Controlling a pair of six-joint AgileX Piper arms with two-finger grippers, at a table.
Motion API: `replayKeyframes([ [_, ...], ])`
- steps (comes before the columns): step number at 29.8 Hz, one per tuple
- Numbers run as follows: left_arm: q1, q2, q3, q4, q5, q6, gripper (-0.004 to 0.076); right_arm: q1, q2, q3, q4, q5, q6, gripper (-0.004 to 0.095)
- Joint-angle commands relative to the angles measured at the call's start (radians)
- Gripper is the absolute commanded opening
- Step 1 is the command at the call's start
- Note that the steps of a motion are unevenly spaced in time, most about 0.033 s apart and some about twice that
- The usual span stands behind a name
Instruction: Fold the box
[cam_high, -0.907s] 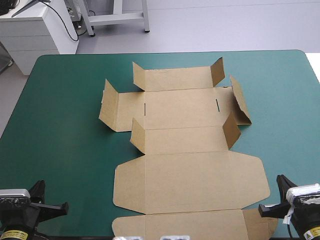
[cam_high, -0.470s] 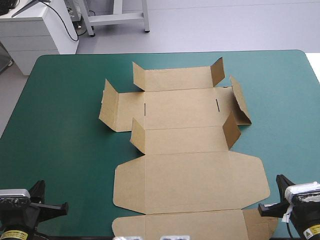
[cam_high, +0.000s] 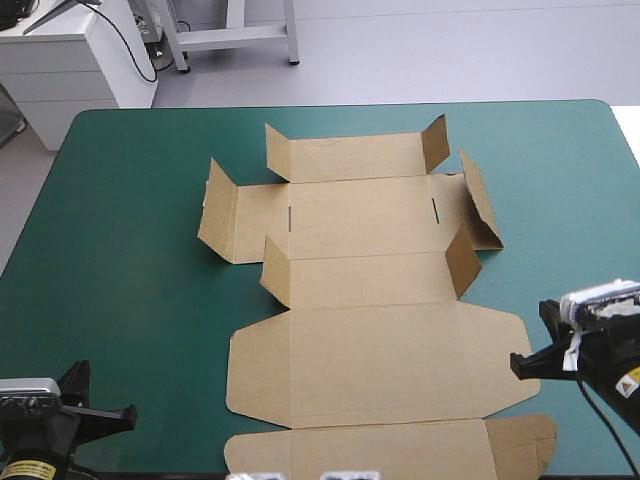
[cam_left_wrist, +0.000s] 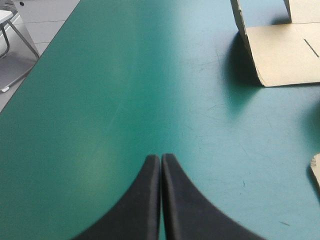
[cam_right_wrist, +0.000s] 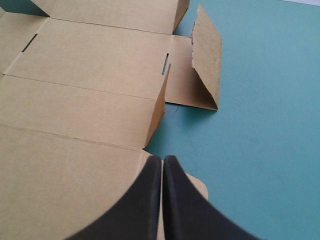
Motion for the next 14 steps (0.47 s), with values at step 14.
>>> replayKeyframes([
  [14,-0.005,0.020,-0.033,-0.001,-0.072,-0.010,-0.0008,0.002,0.615,-0.475,0.057,0.175,-0.019,-0.0002],
])
